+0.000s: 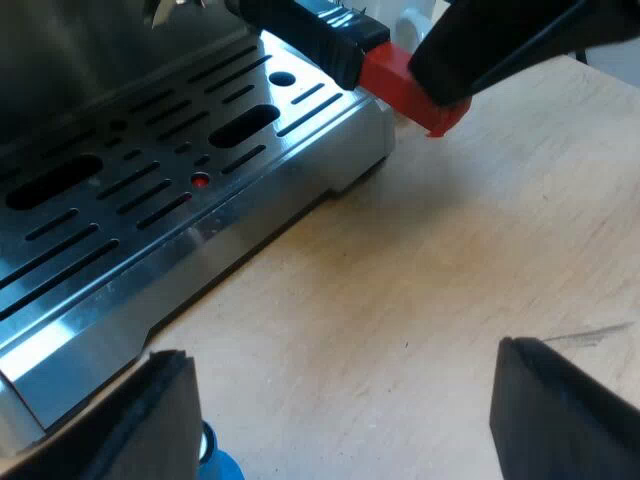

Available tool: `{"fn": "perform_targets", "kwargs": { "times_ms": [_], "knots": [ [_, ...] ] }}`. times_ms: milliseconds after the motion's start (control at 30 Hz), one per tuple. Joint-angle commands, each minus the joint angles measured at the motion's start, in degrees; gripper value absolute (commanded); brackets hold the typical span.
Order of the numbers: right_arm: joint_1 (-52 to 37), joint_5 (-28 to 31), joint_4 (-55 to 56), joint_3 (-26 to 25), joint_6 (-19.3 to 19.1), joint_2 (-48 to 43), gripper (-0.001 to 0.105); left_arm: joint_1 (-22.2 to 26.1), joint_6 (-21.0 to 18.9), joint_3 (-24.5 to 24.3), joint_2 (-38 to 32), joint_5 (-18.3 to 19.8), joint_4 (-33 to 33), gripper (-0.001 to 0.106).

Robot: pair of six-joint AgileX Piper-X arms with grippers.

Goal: Grind coffee beans and then tamp

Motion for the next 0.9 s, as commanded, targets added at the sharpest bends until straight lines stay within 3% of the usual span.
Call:
{"fn": "perform_targets", "kwargs": {
  "times_ms": [33,900],
  "knots": [
    [-0.08,0.8,-1.72,-0.63,-0.35,1.11,0.066,-0.31,-0.04,-0.15,0.06,0.76,-1.07,0.063],
    [-0.08,5.99,-6.32,-0.63,0.53,8.88,0.065,-0.31,-0.04,-0.15,0.06,0.76,-1.07,0.063]
  ]
}}
